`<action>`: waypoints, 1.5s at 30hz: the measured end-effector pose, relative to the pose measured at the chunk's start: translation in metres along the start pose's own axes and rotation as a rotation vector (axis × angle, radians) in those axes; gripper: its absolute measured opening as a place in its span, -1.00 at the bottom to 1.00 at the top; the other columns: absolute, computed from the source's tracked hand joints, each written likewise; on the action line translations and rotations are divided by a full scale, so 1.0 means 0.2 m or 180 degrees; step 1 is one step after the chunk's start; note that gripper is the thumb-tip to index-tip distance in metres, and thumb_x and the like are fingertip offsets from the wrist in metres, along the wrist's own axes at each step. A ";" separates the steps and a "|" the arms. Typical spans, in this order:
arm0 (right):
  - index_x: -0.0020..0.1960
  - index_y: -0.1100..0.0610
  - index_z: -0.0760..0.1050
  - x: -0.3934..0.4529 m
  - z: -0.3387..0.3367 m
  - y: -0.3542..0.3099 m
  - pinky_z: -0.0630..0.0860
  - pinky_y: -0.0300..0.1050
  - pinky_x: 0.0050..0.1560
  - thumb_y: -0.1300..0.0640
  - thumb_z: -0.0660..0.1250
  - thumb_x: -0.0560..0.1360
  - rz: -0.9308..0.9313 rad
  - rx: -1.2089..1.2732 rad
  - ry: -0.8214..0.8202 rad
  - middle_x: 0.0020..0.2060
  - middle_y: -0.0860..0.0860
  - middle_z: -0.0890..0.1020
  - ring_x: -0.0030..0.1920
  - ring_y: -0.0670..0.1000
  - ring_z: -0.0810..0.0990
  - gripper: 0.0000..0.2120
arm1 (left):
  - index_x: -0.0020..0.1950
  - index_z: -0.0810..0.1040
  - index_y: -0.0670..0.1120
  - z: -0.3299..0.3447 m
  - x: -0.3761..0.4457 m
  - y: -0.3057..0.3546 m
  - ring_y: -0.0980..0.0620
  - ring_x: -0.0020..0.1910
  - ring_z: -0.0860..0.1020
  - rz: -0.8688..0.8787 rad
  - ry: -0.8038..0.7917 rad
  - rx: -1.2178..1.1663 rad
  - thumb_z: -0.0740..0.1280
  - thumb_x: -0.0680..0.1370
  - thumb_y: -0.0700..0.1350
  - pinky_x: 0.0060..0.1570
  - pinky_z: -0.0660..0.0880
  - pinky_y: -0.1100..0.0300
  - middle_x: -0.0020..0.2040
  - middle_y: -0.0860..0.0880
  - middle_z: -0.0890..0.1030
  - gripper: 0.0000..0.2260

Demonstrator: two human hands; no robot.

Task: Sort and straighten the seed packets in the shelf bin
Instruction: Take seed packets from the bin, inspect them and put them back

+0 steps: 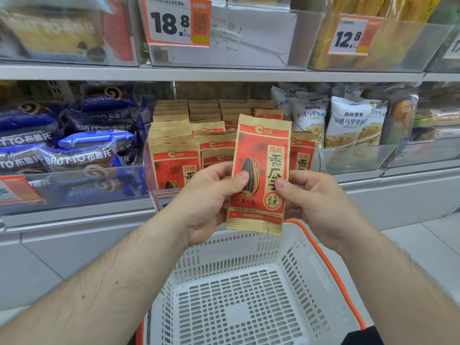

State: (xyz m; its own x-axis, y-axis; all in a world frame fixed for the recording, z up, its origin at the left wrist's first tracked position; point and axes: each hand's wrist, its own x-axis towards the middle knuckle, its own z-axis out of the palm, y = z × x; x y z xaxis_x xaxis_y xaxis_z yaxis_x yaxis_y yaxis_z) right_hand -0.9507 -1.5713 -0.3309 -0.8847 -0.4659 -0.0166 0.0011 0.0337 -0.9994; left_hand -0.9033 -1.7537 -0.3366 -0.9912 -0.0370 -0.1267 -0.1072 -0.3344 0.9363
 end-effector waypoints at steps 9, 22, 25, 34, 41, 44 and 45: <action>0.25 0.14 0.48 -0.04 -0.05 -0.01 0.60 -0.10 -0.33 0.23 0.56 0.33 0.0104 -0.0467 -0.0501 -0.09 0.38 0.66 -0.21 0.24 0.65 -0.47 | 0.28 0.57 -0.18 0.01 0.00 -0.01 -0.19 0.04 0.67 0.0086 0.0002 -0.0146 0.28 0.61 -0.18 0.02 0.64 -0.08 0.13 -0.25 0.68 -0.74; 0.13 -0.10 0.44 -0.09 0.06 0.00 0.66 0.02 -0.20 0.26 0.60 0.26 -0.0120 -0.1449 -0.0358 -0.15 0.00 0.73 -0.19 0.02 0.73 -0.43 | 0.18 0.46 0.24 0.04 -0.03 -0.06 0.22 0.09 0.63 0.0743 0.0344 0.1493 0.58 0.40 0.04 0.15 0.58 0.09 0.08 0.19 0.65 -0.56; 0.10 -0.11 0.50 -0.11 0.06 0.01 0.66 0.05 -0.09 0.03 0.57 0.20 -0.0365 -0.1567 -0.0459 -0.13 -0.03 0.72 -0.13 -0.01 0.72 -0.49 | 0.24 0.47 0.18 0.04 -0.03 -0.07 0.19 0.07 0.65 0.0551 0.0163 0.1405 0.64 0.27 0.05 0.16 0.59 0.02 0.06 0.15 0.68 -0.40; -0.29 0.11 0.48 -0.08 0.08 0.00 0.50 -0.13 -0.38 0.06 0.22 0.50 -0.1201 -0.1032 0.0426 -0.46 -0.03 0.52 -0.42 -0.02 0.50 -0.77 | 0.25 0.54 0.00 0.04 -0.04 -0.10 0.00 0.06 0.69 0.0238 -0.0686 0.1113 0.48 0.35 -0.14 -0.01 0.59 0.13 0.01 0.03 0.72 -0.53; -0.25 0.18 0.52 -0.06 0.11 0.01 0.41 -0.12 -0.47 0.09 0.22 0.47 -0.0773 -0.0183 -0.0095 -0.49 0.07 0.56 -0.54 0.03 0.47 -0.79 | 0.26 0.55 -0.15 0.04 -0.01 -0.08 -0.22 -0.16 0.61 0.0101 -0.0853 0.0232 0.44 0.40 -0.09 0.02 0.44 -0.24 -0.06 -0.29 0.59 -0.55; -0.25 0.25 0.49 -0.06 0.10 0.01 0.38 -0.12 -0.48 0.09 0.22 0.46 -0.0686 -0.0101 -0.0159 -0.47 0.09 0.56 -0.55 0.02 0.45 -0.76 | 0.21 0.59 -0.10 0.04 -0.02 -0.08 -0.22 -0.15 0.61 0.0017 -0.0945 0.0115 0.44 0.37 -0.07 0.05 0.37 -0.25 -0.10 -0.30 0.58 -0.59; -0.24 0.26 0.49 -0.06 0.10 0.01 0.38 -0.13 -0.49 0.09 0.23 0.46 -0.0677 -0.0088 -0.0166 -0.47 0.11 0.56 -0.55 0.02 0.45 -0.76 | 0.21 0.60 -0.09 0.04 -0.02 -0.08 -0.22 -0.14 0.61 -0.0007 -0.0934 0.0103 0.44 0.36 -0.05 0.05 0.36 -0.25 -0.09 -0.29 0.58 -0.57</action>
State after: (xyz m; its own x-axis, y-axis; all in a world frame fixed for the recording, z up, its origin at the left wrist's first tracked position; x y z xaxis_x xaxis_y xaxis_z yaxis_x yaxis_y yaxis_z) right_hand -0.9317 -1.5829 -0.3328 -0.8383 -0.5102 0.1924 -0.1965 -0.0465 -0.9794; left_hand -0.8987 -1.7412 -0.3484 -0.9704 0.2393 -0.0331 -0.1072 -0.3037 0.9467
